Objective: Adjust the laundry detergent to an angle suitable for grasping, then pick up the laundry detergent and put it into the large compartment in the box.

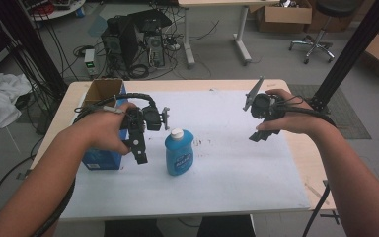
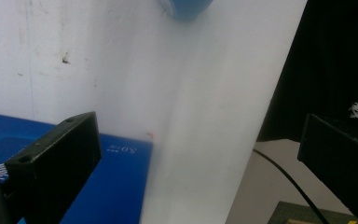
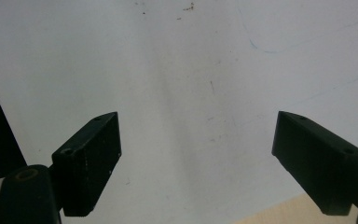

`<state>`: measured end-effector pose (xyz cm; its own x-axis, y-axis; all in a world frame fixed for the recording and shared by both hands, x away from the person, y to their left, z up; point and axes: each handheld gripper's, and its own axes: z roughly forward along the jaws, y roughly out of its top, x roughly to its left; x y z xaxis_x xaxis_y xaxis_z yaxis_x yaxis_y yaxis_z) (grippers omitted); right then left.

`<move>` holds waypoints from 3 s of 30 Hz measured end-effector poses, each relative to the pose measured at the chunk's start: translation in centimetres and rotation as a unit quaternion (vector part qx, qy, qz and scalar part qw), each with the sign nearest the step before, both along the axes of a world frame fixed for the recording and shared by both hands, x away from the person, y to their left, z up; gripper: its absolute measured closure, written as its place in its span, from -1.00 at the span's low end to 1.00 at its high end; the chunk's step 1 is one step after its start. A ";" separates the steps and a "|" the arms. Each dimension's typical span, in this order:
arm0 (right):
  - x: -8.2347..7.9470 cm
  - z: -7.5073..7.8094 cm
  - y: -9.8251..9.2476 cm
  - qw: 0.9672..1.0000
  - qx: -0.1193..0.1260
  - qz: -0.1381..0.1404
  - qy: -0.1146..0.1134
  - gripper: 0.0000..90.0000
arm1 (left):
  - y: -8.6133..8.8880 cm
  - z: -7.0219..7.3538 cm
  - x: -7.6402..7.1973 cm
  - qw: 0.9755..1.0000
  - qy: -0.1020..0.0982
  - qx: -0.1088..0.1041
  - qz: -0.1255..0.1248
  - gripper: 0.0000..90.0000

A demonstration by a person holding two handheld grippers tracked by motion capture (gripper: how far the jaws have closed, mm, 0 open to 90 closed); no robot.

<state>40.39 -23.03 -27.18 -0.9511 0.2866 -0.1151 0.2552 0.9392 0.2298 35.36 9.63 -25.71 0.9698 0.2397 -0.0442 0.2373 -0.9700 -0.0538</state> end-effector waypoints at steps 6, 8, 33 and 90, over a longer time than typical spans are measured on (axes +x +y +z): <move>-0.2 0.1 0.2 1.000 -0.001 0.002 0.000 -0.65 | 0.0 -0.1 -0.1 1.000 0.002 -0.002 -0.003 -1.00; -0.2 0.1 0.3 1.000 -0.002 0.002 -0.002 -0.65 | 0.0 -0.1 0.0 1.000 0.003 0.001 -0.003 -1.00; 0.4 0.6 0.1 1.000 0.008 0.003 -0.013 -0.65 | -0.2 1.2 0.2 1.000 -0.013 0.014 0.002 -1.00; -1.7 -0.9 -0.3 0.999 0.017 0.025 -0.017 -0.65 | -3.2 1.4 -1.1 0.984 -0.035 -0.035 0.171 -1.00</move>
<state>38.71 -23.30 -28.03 -0.9601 0.2425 -0.1395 0.1989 0.9423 0.2692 34.29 6.41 -24.26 0.8345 0.5510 -0.0090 0.5509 -0.8337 0.0380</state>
